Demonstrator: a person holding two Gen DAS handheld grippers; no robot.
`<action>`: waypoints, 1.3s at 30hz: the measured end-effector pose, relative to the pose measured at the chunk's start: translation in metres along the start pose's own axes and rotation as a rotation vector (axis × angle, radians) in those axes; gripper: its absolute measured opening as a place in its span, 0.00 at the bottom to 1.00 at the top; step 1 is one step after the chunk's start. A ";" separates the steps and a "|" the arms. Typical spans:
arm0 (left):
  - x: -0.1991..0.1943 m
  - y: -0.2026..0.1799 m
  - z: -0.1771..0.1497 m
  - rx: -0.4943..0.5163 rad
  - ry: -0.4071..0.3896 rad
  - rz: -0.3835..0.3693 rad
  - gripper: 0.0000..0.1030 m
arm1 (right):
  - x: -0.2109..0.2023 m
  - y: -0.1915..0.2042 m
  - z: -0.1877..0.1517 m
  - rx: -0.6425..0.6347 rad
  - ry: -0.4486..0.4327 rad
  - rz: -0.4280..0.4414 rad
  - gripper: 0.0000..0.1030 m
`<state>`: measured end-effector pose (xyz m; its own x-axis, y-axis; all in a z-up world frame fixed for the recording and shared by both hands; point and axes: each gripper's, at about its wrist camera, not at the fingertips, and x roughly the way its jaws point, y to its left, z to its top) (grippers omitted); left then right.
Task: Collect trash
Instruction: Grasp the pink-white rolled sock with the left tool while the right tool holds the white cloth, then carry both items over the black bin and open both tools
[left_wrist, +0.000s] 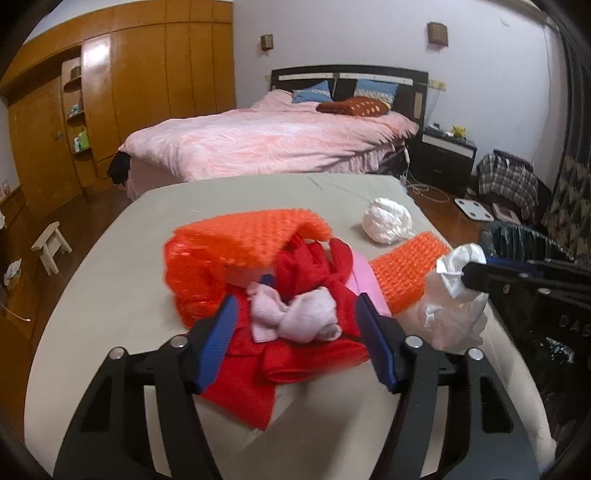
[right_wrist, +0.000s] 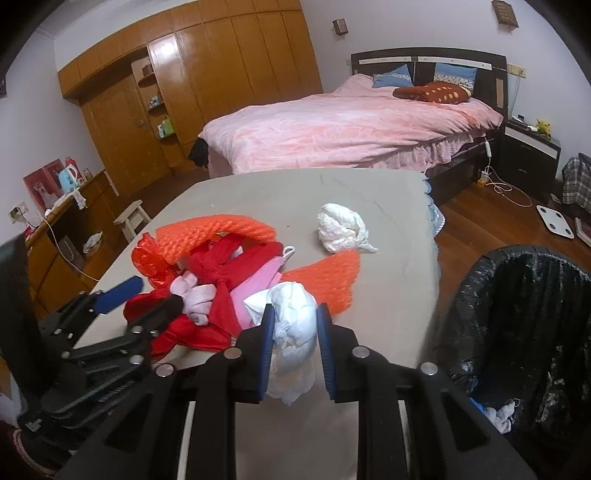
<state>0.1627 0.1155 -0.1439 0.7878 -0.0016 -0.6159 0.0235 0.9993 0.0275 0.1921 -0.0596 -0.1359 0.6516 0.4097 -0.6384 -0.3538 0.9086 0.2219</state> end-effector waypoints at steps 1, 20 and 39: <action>0.004 -0.003 0.000 0.007 0.007 0.002 0.56 | 0.000 0.001 0.000 -0.005 -0.001 -0.001 0.22; -0.008 -0.010 0.008 -0.006 -0.029 -0.002 0.25 | -0.016 -0.005 0.004 0.002 -0.034 0.017 0.22; -0.075 -0.052 0.040 0.004 -0.179 -0.116 0.25 | -0.084 -0.021 0.014 0.004 -0.153 -0.015 0.22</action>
<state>0.1267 0.0627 -0.0680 0.8762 -0.1236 -0.4658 0.1227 0.9919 -0.0325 0.1539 -0.1120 -0.0770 0.7516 0.4034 -0.5219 -0.3410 0.9149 0.2160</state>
